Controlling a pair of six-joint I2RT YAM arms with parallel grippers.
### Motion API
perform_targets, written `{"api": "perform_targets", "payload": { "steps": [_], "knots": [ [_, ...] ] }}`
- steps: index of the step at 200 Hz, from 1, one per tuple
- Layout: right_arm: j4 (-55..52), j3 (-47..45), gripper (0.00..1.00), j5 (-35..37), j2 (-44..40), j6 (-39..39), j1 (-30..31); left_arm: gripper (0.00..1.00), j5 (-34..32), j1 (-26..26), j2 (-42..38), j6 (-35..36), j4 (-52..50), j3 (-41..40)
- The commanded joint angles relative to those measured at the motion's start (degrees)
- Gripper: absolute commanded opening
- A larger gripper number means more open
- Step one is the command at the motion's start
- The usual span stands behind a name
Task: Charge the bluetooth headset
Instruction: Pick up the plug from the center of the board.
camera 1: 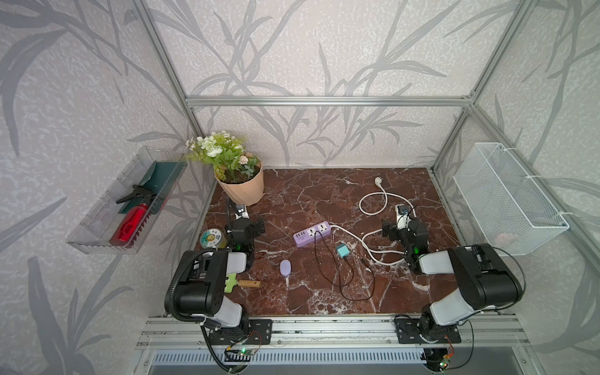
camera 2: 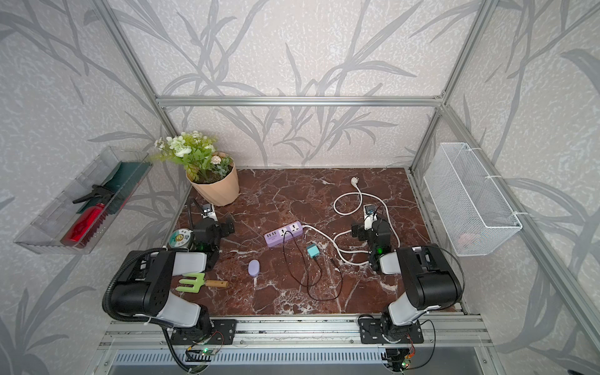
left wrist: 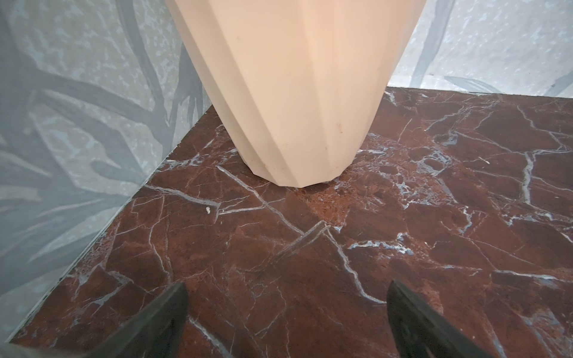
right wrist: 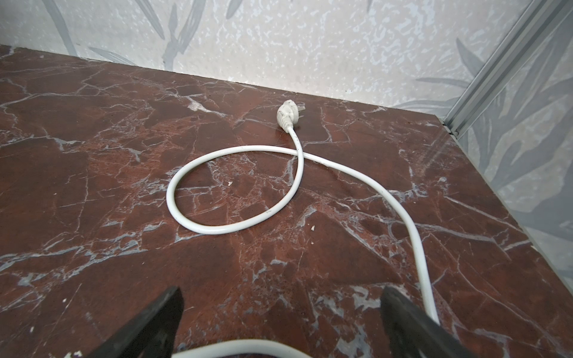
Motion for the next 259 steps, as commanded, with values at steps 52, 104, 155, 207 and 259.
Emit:
{"api": "perform_targets", "payload": {
  "steps": [52, 104, 155, 207, 259],
  "knots": [
    [3.12, -0.05, 0.99, 2.43, -0.26, 1.54, -0.86, 0.99, -0.35, -0.15, 0.26, 0.63, 0.41, 0.76],
    [-4.62, -2.08, 0.99, 12.92, -14.29, 2.4, 1.22, 0.99, 0.03, -0.69, -5.18, 2.77, -2.44, 0.6],
    [-39.91, 9.47, 0.99, 25.54, -32.03, 8.59, 9.71, 0.99, -21.14, -4.41, -13.89, -19.03, -48.36, 21.43],
    [-62.25, 15.81, 0.99, 32.16, -36.83, 14.95, 18.7, 0.99, -26.76, -3.55, -8.55, -44.29, -81.38, 37.28],
    [-73.71, 17.93, 0.98, 29.72, -33.49, 19.32, 31.7, 0.99, -5.73, -3.43, -3.06, -32.5, -83.82, 44.1]
  ]
}}
